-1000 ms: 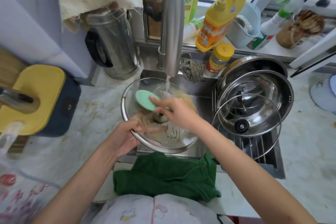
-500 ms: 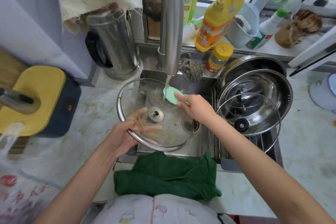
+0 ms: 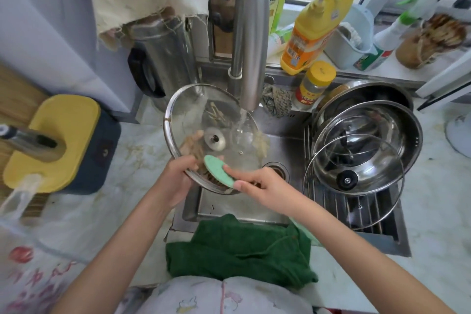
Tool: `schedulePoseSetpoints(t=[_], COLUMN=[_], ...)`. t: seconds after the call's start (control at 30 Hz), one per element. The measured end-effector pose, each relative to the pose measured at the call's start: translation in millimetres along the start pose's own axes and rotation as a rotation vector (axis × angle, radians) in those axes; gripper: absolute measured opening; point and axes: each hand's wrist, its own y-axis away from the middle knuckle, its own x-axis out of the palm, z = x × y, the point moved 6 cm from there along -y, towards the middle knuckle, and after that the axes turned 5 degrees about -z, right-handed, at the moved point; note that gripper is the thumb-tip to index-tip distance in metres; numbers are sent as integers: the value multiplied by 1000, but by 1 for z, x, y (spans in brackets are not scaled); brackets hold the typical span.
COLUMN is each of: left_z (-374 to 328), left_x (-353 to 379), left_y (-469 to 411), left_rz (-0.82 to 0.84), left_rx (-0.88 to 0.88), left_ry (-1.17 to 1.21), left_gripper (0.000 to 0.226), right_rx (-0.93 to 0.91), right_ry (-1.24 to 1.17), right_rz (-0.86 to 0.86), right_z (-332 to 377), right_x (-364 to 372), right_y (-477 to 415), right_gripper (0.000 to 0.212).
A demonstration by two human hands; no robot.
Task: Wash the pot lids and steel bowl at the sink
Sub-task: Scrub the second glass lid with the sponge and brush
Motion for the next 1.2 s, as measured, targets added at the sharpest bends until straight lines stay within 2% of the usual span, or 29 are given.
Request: schedulePoseSetpoints(t=[0.07, 0.13, 0.2, 0.3, 0.33, 0.4, 0.5, 0.57, 0.67, 0.73, 0.83, 0.97, 1.07, 1.2], left_z=[-3, -7, -10, -17, -19, -17, -15, -15, -16, -15, -14, -16, -16, -20], left_x=[0, 2, 5, 3, 3, 2, 10, 15, 13, 11, 17, 19, 13, 8], left_y=[2, 2, 0, -2, -1, 0, 3, 2, 0, 2, 3, 3, 4, 11], left_rz=[4, 15, -1, -66, -79, -78, -41, -53, -74, -68, -36, -41, -31, 35], left_rx=[25, 37, 31, 73, 82, 82, 71, 79, 63, 46, 36, 35, 1, -42], left_ry=[48, 18, -8, 27, 38, 53, -21, -51, 37, 67, 29, 23, 90, 17], left_gripper=[75, 79, 81, 72, 72, 78, 85, 81, 63, 64, 75, 61, 72, 80], right_rx=[67, 212, 259, 120, 96, 98, 327, 272, 107, 146, 324, 129, 108, 104], right_ry=[166, 381, 327, 80, 86, 261, 474, 426, 218, 327, 478, 310, 556, 759], right_rz=[-93, -270, -388, -242, -200, -236, -361, -370, -287, -289, -356, -260, -289, -307], right_z=[-20, -37, -34, -2, 7, 5, -25, -13, 18, 5, -18, 20, 15, -20], right_x=[-22, -48, -50, -11, -4, -15, -53, -43, -17, -31, -59, -25, -38, -67], right_y=[-6, -21, -31, -22, -12, -5, -24, -29, -14, -10, -18, -11, -8, -33], right_gripper=[30, 35, 37, 35, 35, 34, 36, 37, 35, 34, 36, 36, 37, 42])
